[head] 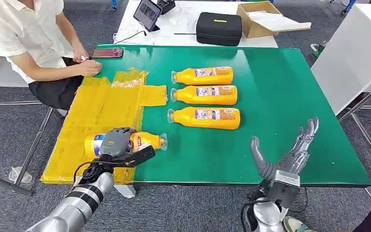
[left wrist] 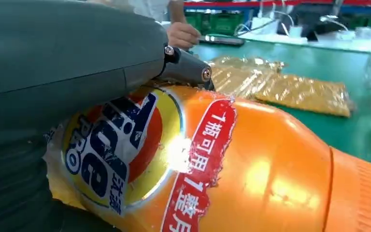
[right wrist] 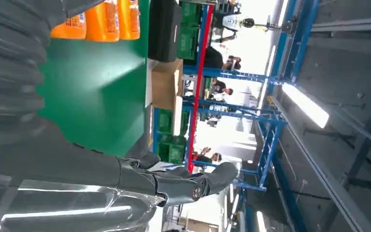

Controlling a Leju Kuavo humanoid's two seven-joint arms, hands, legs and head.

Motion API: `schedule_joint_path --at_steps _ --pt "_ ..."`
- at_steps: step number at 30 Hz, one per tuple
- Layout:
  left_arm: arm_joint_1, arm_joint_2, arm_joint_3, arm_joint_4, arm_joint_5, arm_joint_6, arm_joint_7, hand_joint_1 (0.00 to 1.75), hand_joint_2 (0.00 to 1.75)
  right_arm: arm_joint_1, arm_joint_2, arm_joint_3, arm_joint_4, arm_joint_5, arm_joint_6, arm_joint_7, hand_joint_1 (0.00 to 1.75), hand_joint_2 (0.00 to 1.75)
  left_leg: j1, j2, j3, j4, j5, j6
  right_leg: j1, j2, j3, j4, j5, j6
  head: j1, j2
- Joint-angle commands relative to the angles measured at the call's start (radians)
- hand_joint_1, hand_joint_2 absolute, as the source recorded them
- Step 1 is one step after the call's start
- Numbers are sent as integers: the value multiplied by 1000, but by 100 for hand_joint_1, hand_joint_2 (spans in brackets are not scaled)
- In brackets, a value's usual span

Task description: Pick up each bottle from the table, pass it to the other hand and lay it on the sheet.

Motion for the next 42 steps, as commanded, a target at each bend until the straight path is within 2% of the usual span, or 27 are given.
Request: schedule_joint_path --at_steps 1,4,16,25,26,27,31,33,39,42 --pt "-33 64 -104 125 -39 -63 30 3 175 -50 -28 17 105 -16 8 2 0 175 0 6 3 -2 0 1 1 4 1 -2 2 -2 0 0" --pt "-33 64 -104 125 -39 -63 30 3 175 -50 -28 17 105 -16 8 2 0 175 0 6 3 -2 1 1 1 4 1 -2 3 -4 0 0" --pt "-73 62 -104 142 -12 -272 71 0 175 -57 -15 -37 132 -36 39 2 0 175 0 5 6 -2 1 1 1 3 5 -2 3 -3 0 0" --pt "-74 68 -104 135 -6 -284 67 0 175 -56 -15 -41 132 -33 39 2 0 175 0 5 6 -2 1 1 1 3 5 -1 3 -3 0 0" --pt "-66 69 -93 114 14 -264 42 0 175 -52 -16 -40 128 -29 36 2 0 175 0 4 6 -2 1 1 1 3 5 -1 3 -3 0 0" --pt "-38 59 -85 57 39 -154 -7 0 175 -39 -18 -38 115 -25 31 2 0 175 0 6 7 -2 1 1 1 4 5 -2 3 -3 0 0" --pt "-4 38 -68 -7 73 -60 -46 0 175 -29 -21 -36 106 -16 20 2 0 175 0 2 6 -1 1 1 1 1 5 -1 2 -3 0 0" --pt "56 8 -40 -106 136 52 -107 0 175 -17 -24 -29 96 -8 9 2 0 175 0 2 5 -1 2 1 0 0 4 -1 2 -3 0 0" --pt "159 -19 -54 -304 206 140 -151 0 175 2 -23 -22 93 12 -6 2 0 175 0 1 -1 0 1 2 0 -1 -1 0 1 -2 0 0" --pt "159 -19 -54 -304 206 140 -151 0 175 2 -23 -22 93 12 -6 2 0 175 -1 1 -2 0 0 1 0 0 -2 0 1 -3 0 0"
